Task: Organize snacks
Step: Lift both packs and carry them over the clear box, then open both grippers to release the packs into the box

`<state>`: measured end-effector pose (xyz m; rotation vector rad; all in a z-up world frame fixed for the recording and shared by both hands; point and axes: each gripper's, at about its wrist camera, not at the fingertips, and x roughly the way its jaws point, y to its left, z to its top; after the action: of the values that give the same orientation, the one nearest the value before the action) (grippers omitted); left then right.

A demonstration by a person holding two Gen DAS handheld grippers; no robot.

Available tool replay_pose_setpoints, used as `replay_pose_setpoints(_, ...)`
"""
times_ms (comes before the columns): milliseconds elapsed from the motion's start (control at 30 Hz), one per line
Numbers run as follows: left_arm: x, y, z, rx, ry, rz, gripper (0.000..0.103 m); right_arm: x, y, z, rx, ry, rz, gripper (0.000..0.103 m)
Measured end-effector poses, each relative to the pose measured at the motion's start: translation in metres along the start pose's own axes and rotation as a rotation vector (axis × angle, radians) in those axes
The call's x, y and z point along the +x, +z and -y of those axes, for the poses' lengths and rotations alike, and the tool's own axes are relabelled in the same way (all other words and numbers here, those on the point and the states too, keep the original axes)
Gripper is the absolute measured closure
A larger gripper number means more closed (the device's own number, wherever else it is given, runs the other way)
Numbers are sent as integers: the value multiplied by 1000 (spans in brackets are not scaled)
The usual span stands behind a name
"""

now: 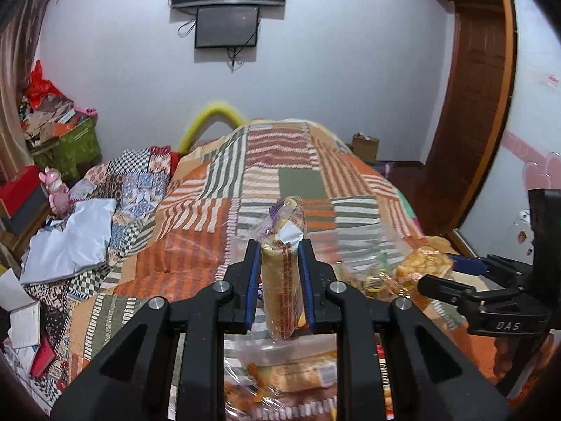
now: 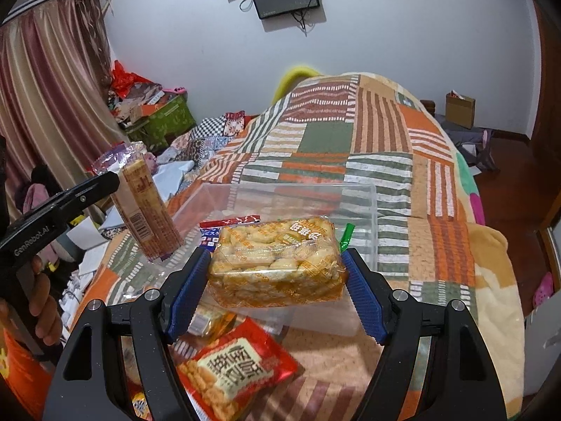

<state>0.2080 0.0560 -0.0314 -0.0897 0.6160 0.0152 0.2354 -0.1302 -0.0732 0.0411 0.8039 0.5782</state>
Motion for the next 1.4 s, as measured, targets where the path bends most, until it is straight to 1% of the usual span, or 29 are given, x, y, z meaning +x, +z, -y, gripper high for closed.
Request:
replay_pose_setpoints(133,21,-5,-12,-22,2,-45,82,17,1,-3,-11,5,-41,29)
replay_pose_setpoints(233,35,-10,-14,-26,-7,-79,82,31,2,-6,-28,2,-75,29)
replay_pose_setpoints(267,38,-10,-13,-26,-10,-84,86,35,1,-6,-32,-1,-82,29)
replay_pose_setpoints(333,43,-11,-12,-23,-12,-94,86,42,0,-6,-36,-6,-99,29)
replay_pose_setpoints(533,60,-12,-7,-15,-6,-129,86,51,1,-8,-65,-31,-106,29)
replay_pose_setpoints(700,62,-17,-7,-28,-28,-144,86,57,0,-9,-85,-55,-128,27)
replay_pose_setpoints(733,62,-18,-6,-26,-31,-151,85,58,-1,-9,-86,-58,-135,27)
replay_pose_setpoints(800,63,-19,-5,-21,-36,-163,80,57,-2,-8,-91,-66,-142,27)
replay_pose_setpoints(867,60,-21,-3,-14,-35,-164,69,54,-3,-9,-98,-67,-142,27)
replay_pose_setpoints(933,55,-23,-2,-12,-40,-160,61,49,-4,-11,-105,-69,-138,26)
replay_pose_setpoints(1067,42,-27,2,-1,-50,-153,53,34,-5,-13,-121,-77,-117,24)
replay_pose_setpoints(1267,17,-35,5,8,-58,-147,40,6,-12,-16,-106,-63,-76,23)
replay_pose_setpoints(1400,0,-45,5,1,-64,-156,38,-17,-19,-19,-92,-53,-46,22)
